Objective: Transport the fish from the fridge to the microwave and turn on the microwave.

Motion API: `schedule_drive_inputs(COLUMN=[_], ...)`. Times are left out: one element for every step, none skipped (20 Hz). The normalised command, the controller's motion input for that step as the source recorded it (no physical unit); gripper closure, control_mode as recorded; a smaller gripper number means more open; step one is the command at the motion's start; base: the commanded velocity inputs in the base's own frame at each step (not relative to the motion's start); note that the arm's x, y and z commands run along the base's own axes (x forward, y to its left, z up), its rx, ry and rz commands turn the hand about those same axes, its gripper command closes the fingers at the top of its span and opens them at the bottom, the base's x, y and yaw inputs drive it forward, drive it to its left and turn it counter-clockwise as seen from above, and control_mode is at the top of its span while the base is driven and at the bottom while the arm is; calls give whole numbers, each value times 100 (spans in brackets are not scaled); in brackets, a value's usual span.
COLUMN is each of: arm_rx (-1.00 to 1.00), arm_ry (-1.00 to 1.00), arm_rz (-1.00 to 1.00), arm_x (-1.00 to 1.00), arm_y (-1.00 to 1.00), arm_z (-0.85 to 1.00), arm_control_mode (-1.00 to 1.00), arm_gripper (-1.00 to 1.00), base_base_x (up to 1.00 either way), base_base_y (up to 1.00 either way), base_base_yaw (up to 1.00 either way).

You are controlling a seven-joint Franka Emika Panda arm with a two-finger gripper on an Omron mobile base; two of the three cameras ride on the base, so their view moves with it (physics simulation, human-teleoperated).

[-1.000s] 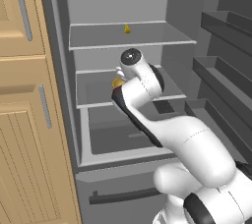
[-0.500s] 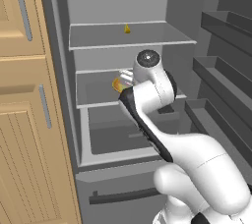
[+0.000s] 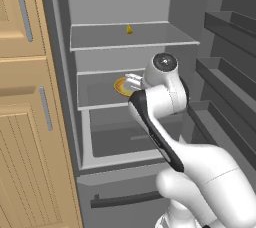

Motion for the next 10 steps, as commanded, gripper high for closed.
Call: schedule_drive_inputs(arm_rx=[0,0,0,0,0,-1,-3,-4,-4,-4], arm_ry=[0,0,0,0,0,0,0,0,0,0], arm_rz=[0,0,0,0,0,0,0,0,0,0], arm_x=[-6,-6,-9,-12,-13,-7,0,-1,0,0], arm_y=[0,0,0,0,0,0,0,0,0,0], arm_z=[21,23,24,21,19,21,19,17,17,16], arm_control_mode=[-100,-100,-100,-100,-100,-100,-100,-100,-100,-100], arm_gripper=[100,100,100,100,100,100,100,100,100,100], base_base_x=[0,0,0,0,0,0,0,0,0,0], base_base_y=[0,0,0,0,0,0,0,0,0,0], base_base_yaw=[0,0,0,0,0,0,0,0,0,0])
